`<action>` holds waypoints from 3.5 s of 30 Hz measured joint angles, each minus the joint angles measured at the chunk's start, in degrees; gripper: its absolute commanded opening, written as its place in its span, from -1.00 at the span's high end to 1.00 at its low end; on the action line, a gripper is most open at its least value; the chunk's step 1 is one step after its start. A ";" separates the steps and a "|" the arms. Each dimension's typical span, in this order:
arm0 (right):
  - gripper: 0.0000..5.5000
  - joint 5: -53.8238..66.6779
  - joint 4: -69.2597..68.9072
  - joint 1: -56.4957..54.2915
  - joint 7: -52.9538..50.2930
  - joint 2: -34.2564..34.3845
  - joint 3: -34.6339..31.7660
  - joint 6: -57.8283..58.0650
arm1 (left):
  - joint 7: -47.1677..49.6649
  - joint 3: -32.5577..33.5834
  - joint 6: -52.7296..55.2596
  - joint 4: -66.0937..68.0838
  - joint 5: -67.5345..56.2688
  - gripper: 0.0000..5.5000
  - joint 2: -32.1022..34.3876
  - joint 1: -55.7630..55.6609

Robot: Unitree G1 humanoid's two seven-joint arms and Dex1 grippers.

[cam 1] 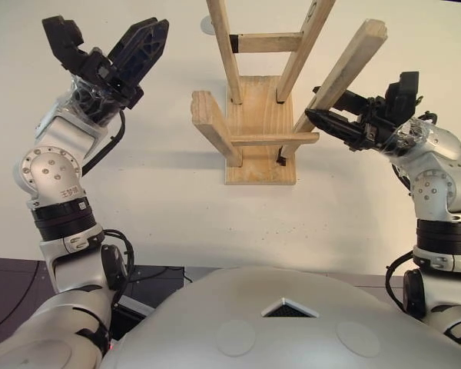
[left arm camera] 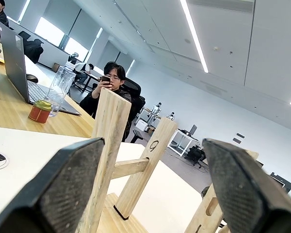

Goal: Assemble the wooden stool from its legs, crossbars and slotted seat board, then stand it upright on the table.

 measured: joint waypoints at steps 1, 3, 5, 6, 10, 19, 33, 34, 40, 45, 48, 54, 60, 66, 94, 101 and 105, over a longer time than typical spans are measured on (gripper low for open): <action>0.26 0.01 0.88 -0.46 1.13 -1.55 0.13 -0.48 | -0.02 -0.01 -0.32 0.08 0.27 -0.35 -0.09 0.05; 0.26 0.08 3.15 -1.16 4.10 -4.39 0.12 -1.05 | -0.12 -0.02 -0.86 0.36 0.56 -0.35 -0.45 0.21; 0.26 0.28 5.54 -1.65 7.17 -7.05 0.13 -0.86 | -0.21 -0.14 -1.04 0.40 1.02 -0.35 -0.88 0.60; 0.26 0.43 6.40 -1.84 8.59 -8.80 0.29 -0.66 | -0.31 -0.17 -1.10 0.40 1.47 -0.35 -0.97 0.69; 0.26 0.22 8.02 -1.78 12.72 -13.31 1.22 -1.22 | -0.68 -0.41 -1.11 0.53 1.93 -0.35 -1.11 1.21; 0.26 -5.73 -0.36 -1.93 13.28 -17.45 5.32 -8.47 | -0.83 -1.07 -1.34 0.86 2.69 -0.35 -1.17 1.76; 0.26 -7.82 -3.43 -6.20 6.61 -14.88 9.24 -3.61 | -0.98 -1.39 -2.30 0.85 3.40 -0.35 -1.58 2.02; 0.26 -7.85 -3.42 -6.30 6.61 -14.86 9.25 -3.41 | -0.98 -1.53 -2.33 0.84 3.69 -0.35 -1.59 2.03; 0.26 -8.19 -3.23 -8.51 5.47 -14.62 10.56 -1.13 | -0.94 -2.37 -2.86 0.23 4.23 -0.35 -2.99 2.20; 0.26 -10.13 -5.02 -11.08 3.95 -14.81 13.08 1.27 | 0.42 -5.63 -3.39 -4.68 6.49 -0.35 -3.83 2.74; 0.26 -10.84 -6.67 -13.08 3.13 -15.23 14.60 5.56 | 2.45 -6.62 -3.48 -7.61 6.66 -0.35 -4.14 3.78; 0.26 -11.51 -9.32 -16.21 2.07 -17.36 17.56 7.88 | 9.60 -7.47 -4.62 -9.86 9.39 -0.35 -6.18 3.82; 0.27 -12.99 -9.26 -18.32 3.21 -19.33 20.66 4.65 | 12.47 -7.90 -4.62 -9.69 9.50 -0.35 -8.07 3.67; 0.27 -12.88 0.60 -20.32 4.76 -19.28 25.16 0.54 | 13.10 -7.90 -4.62 -9.20 9.46 -0.35 -8.32 3.29; 0.06 -20.53 20.63 -13.33 -19.00 3.57 14.99 4.19 | -1.71 -24.57 -2.98 -16.60 16.00 -0.35 -3.03 11.82; 0.06 -24.57 24.59 -13.65 -21.06 4.92 12.13 -1.45 | -0.73 -25.09 -3.52 -16.51 20.31 -0.35 -0.74 13.36; 0.06 -23.60 20.70 -10.42 -13.85 0.26 9.79 -1.08 | -6.32 -24.25 -4.13 -11.26 23.72 -0.35 7.93 15.77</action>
